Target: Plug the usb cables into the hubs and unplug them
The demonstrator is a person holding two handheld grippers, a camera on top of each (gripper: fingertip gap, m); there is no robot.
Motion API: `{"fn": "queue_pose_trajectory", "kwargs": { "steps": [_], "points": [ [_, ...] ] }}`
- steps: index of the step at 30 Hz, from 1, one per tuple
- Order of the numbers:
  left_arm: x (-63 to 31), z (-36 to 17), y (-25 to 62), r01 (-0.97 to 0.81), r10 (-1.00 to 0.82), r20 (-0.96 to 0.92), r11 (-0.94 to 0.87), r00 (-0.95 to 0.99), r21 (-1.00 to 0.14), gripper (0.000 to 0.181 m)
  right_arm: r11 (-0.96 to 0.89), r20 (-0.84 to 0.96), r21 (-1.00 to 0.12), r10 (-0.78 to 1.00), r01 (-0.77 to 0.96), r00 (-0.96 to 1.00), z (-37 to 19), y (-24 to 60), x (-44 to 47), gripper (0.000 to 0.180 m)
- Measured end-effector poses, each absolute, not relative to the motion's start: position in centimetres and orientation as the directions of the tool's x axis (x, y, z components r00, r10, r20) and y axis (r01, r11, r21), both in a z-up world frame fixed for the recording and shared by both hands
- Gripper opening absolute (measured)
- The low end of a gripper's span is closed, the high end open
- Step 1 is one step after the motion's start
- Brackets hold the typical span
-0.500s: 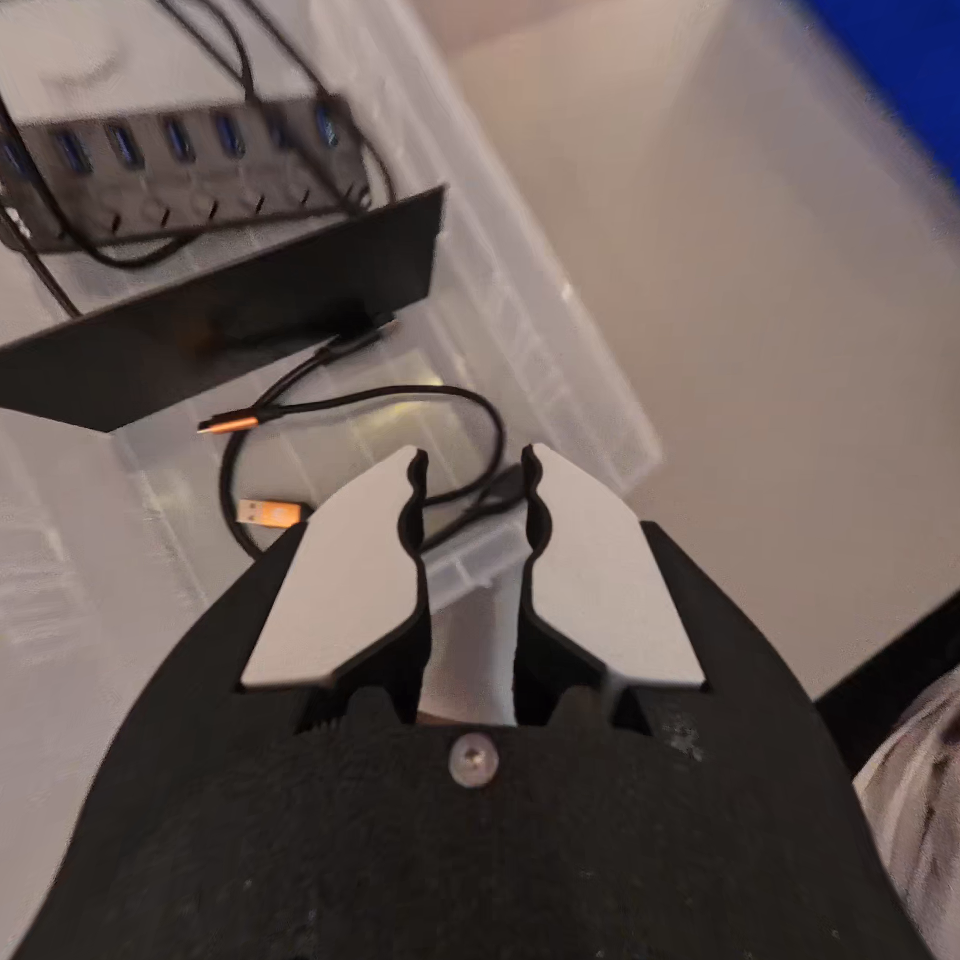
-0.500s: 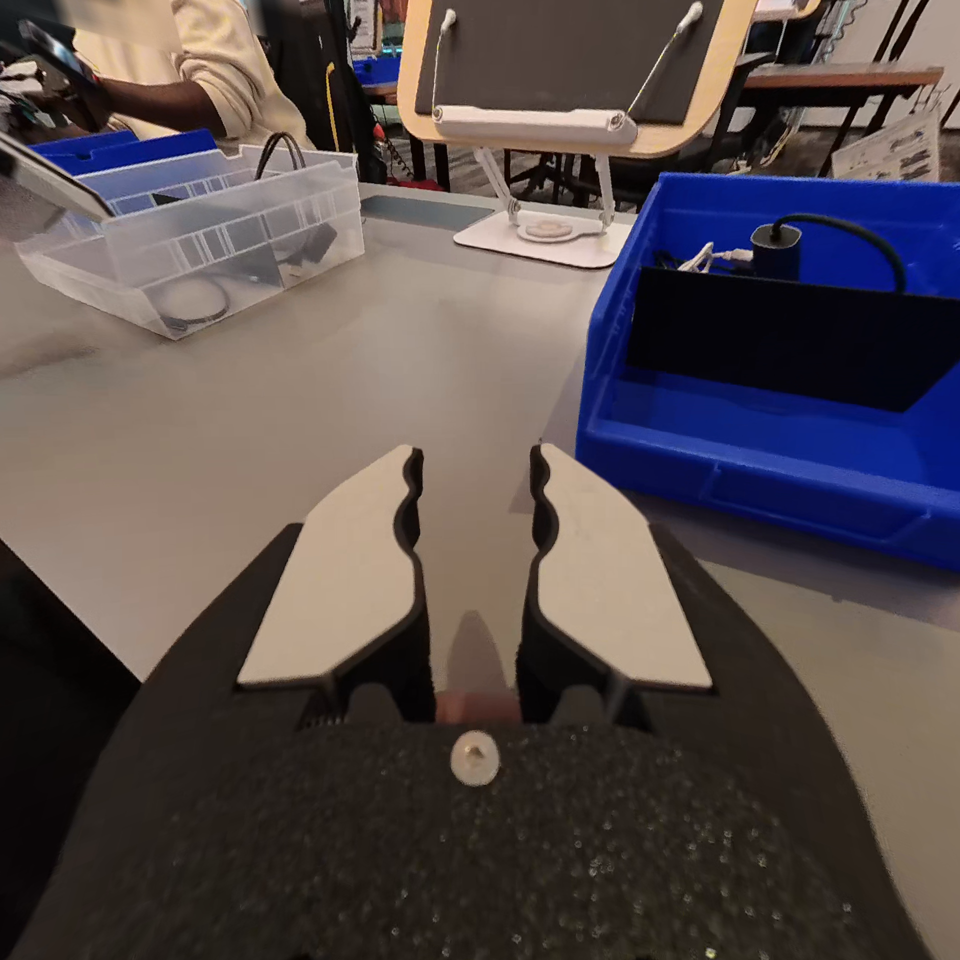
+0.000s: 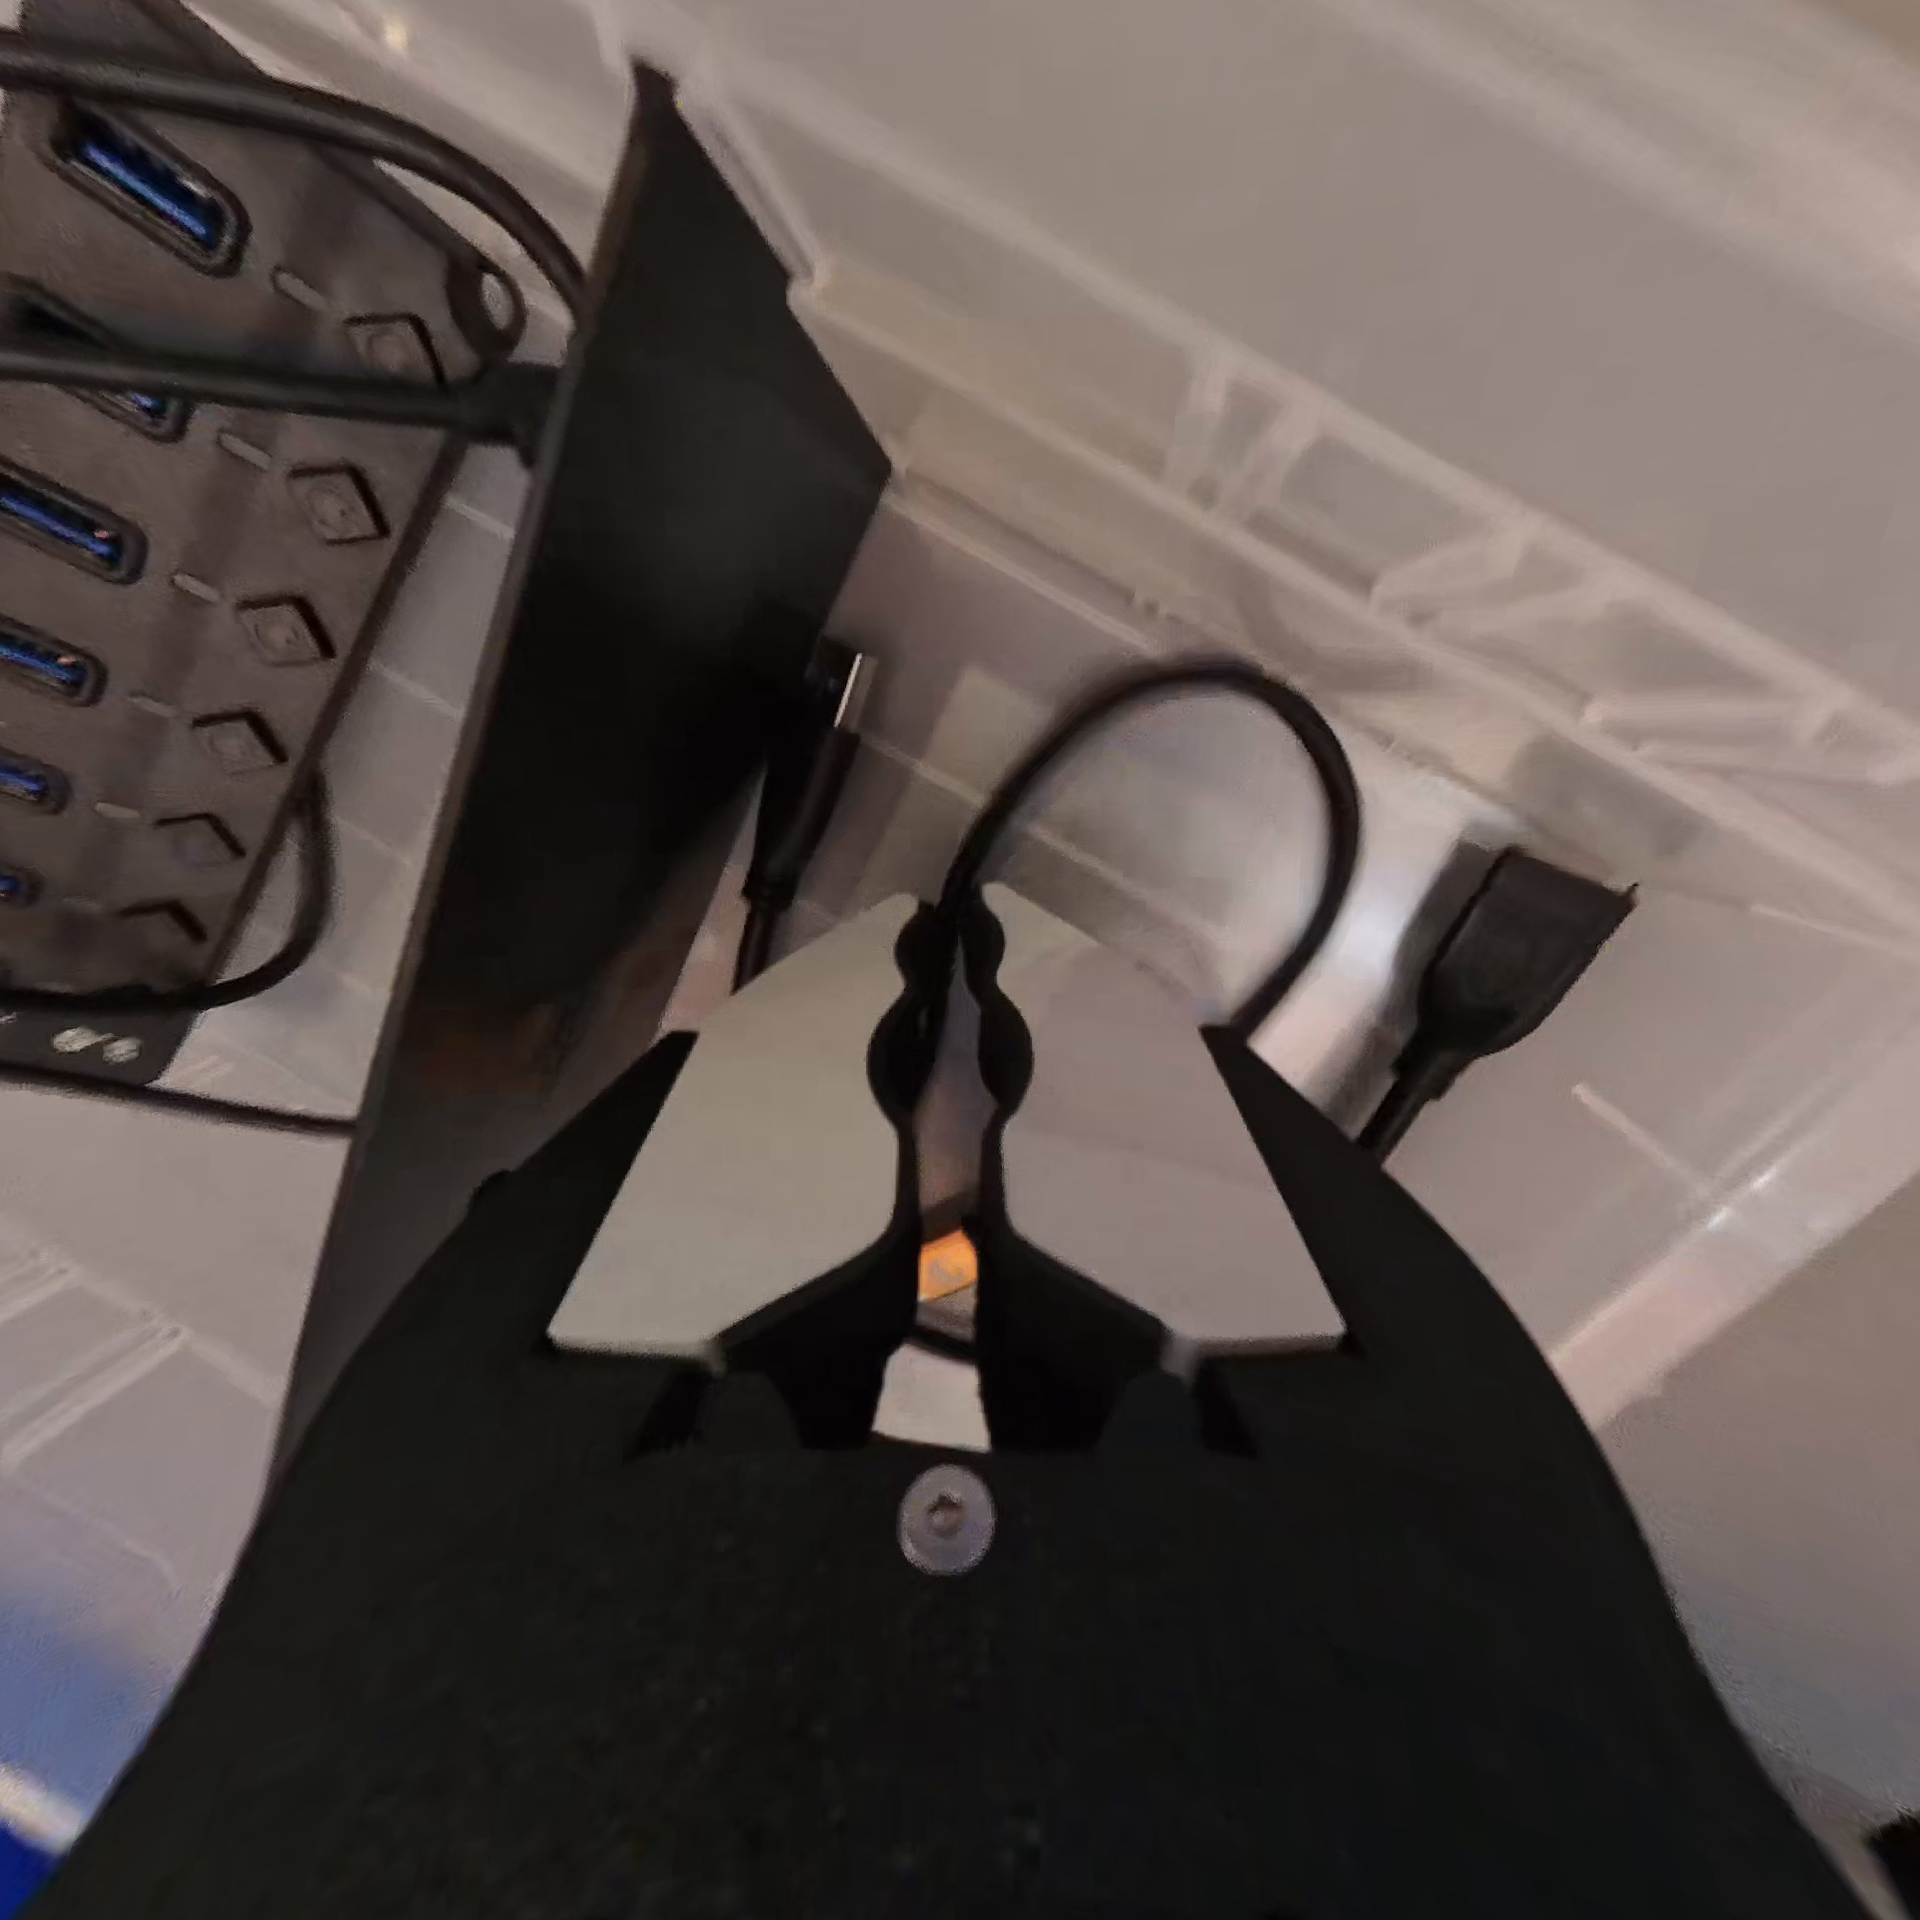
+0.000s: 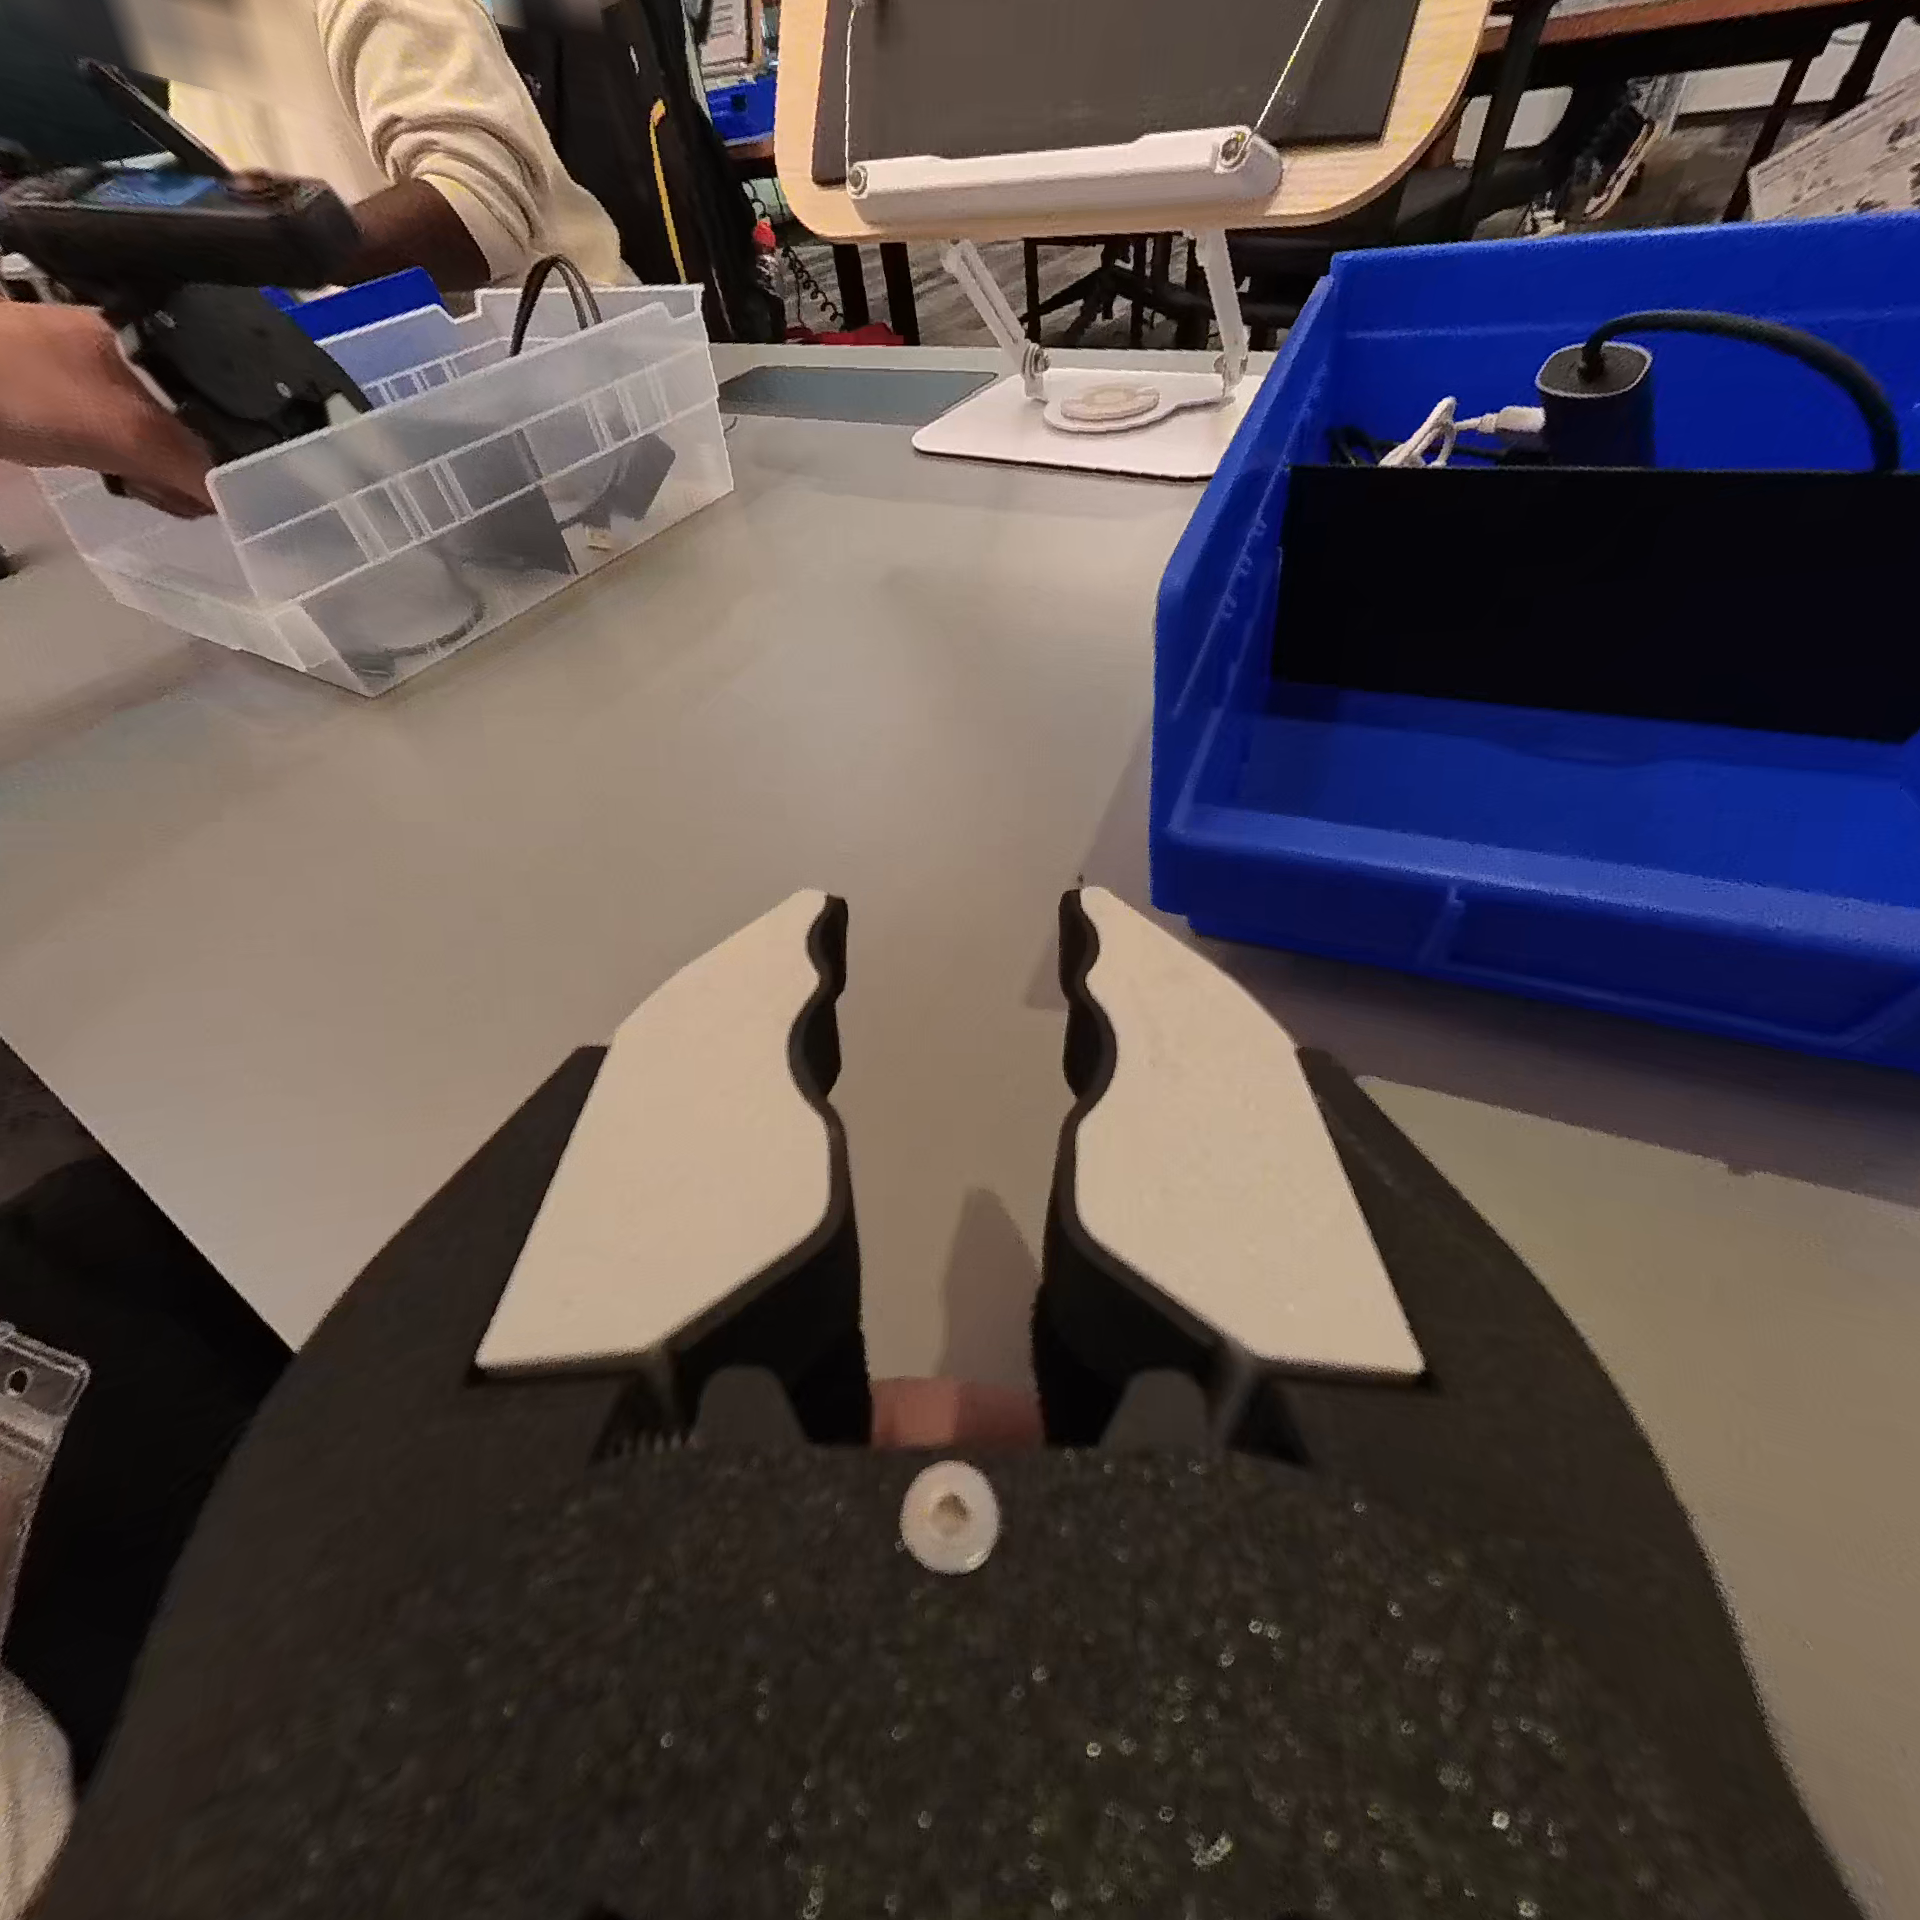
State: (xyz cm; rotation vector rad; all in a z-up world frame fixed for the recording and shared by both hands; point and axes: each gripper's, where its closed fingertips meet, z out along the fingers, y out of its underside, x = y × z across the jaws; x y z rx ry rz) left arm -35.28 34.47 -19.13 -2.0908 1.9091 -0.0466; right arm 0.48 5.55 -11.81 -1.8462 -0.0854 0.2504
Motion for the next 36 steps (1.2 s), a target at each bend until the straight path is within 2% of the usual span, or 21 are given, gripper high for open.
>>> {"fn": "queue_pose_trajectory", "kwargs": {
  "steps": [2,4,10,13,16,21,25,28,31,33,36],
  "points": [
    [-36.1,-18.1,34.6,-0.971,-0.962,-0.260,-0.013,0.076,-0.237,0.003,-0.286,-0.132,-0.955,0.183,-0.076,0.974,-11.8,5.5,0.6,0.039],
    [-36.3,-15.2,34.1,-0.953,-0.950,-0.299,0.007,0.089,-0.304,0.003,-0.280,-0.135,-0.957,0.179,-0.081,0.975,-11.7,5.5,0.7,0.038],
    [-34.8,-0.7,29.8,-0.849,-0.859,-0.506,0.210,0.077,-0.485,0.003,-0.273,-0.134,-0.959,0.183,-0.080,0.974,-11.6,5.4,0.5,0.038],
    [-30.0,4.3,23.8,-0.723,-0.840,-0.541,0.403,-0.048,-0.561,0.003,-0.268,-0.131,-0.960,0.188,-0.078,0.973,-11.5,5.2,0.2,0.038],
    [-24.2,1.8,17.8,-0.658,-0.816,-0.499,0.550,-0.292,-0.514,0.003,-0.259,-0.115,-0.964,0.188,-0.063,0.976,-11.3,5.0,0.1,0.037],
    [-16.3,-9.5,14.1,-0.643,-0.713,-0.379,0.699,-0.590,-0.313,0.003,-0.248,-0.105,-0.967,0.182,-0.057,0.978,-11.1,4.7,0.2,0.037],
    [-11.5,-15.9,12.4,-0.538,-0.594,-0.279,0.803,-0.754,-0.256,0.003,-0.238,-0.099,-0.970,0.170,-0.057,0.980,-10.9,4.6,0.5,0.037],
    [-8.5,-18.2,11.1,-0.471,-0.530,-0.243,0.842,-0.812,-0.263,0.003,-0.231,-0.093,-0.971,0.160,-0.054,0.983,-10.8,4.4,0.8,0.036],
    [-6.0,-18.5,10.3,-0.493,-0.559,-0.218,0.820,-0.800,-0.291,0.005,-0.226,-0.099,-0.972,0.152,-0.063,0.983,-10.7,4.3,1.1,0.036],
    [-5.0,-17.5,10.0,-0.547,-0.630,-0.204,0.762,-0.749,-0.347,0.029,-0.225,-0.109,-0.972,0.150,-0.073,0.983,-10.6,4.2,1.2,0.036],
    [-5.7,-13.9,10.3,-0.614,-0.760,-0.155,0.612,-0.631,-0.499,0.031,-0.227,-0.117,-0.971,0.147,-0.081,0.982,-10.7,4.1,1.4,0.036]
  ]
}}
